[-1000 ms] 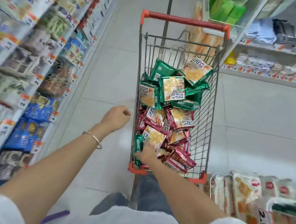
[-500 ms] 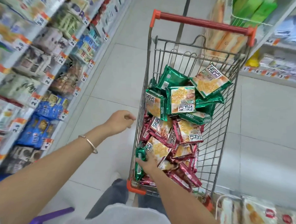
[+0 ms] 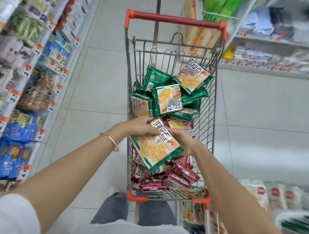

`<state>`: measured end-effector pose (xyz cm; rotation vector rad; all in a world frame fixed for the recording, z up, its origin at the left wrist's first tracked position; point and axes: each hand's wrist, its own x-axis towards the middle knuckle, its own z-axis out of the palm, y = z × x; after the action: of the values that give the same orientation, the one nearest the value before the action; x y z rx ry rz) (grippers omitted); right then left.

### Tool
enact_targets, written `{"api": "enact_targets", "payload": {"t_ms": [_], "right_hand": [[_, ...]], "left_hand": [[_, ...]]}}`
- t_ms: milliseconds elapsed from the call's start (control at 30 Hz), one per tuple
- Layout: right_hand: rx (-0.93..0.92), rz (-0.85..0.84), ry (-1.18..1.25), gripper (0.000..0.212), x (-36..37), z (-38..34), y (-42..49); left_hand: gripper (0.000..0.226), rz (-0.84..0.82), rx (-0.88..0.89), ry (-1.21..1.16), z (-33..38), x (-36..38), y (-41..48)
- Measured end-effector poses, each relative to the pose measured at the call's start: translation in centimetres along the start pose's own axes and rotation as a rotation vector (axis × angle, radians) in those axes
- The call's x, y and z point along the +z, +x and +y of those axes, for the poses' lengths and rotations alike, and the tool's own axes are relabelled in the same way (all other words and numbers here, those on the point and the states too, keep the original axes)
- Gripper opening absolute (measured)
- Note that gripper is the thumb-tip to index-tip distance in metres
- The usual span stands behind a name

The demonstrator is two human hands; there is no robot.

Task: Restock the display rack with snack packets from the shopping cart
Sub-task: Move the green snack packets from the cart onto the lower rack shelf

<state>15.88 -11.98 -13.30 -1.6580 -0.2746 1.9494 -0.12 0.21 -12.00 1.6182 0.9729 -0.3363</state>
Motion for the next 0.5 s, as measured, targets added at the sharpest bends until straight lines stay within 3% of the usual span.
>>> {"api": "enact_targets", "payload": {"t_ms": [67,133,167,300,333,400,500], "right_hand": [[0.035,-0.093,0.018,0.036,0.2,-0.6,0.7],[0.021,-0.065,0.069,0.036,-0.6,-0.5,2.7],[-0.005,0.0,0.092,0.036,-1.1,-0.5,3.7],[-0.153,0.539,0.277,0.041,-4.3,0.0,6.9],[-0.165,0.593,0.324,0.041,-4.9,-0.5,7.5],[-0.144,0.572,0.373,0.052,-5.4,-2.2,8.6],[0.037,0.337,0.5,0.078,-4.5,-5.2,10.4]], "left_hand": [[0.046,-0.009,-0.058,-0.039,-0.8,-0.4,0.2],[0.051,0.029,-0.109,-0.115,-2.1,-1.0,-0.1],[0.053,0.059,-0.134,-0.168,-2.9,-1.3,-0.3],[0.051,0.152,-0.184,-0.529,-5.2,-2.0,-1.8],[0.052,0.168,-0.181,-0.612,-5.5,-2.2,-2.2],[0.052,0.219,-0.177,-0.731,-6.3,-2.5,-2.4],[0.034,0.314,-0.189,-0.856,-6.6,-2.3,-2.3]]}}
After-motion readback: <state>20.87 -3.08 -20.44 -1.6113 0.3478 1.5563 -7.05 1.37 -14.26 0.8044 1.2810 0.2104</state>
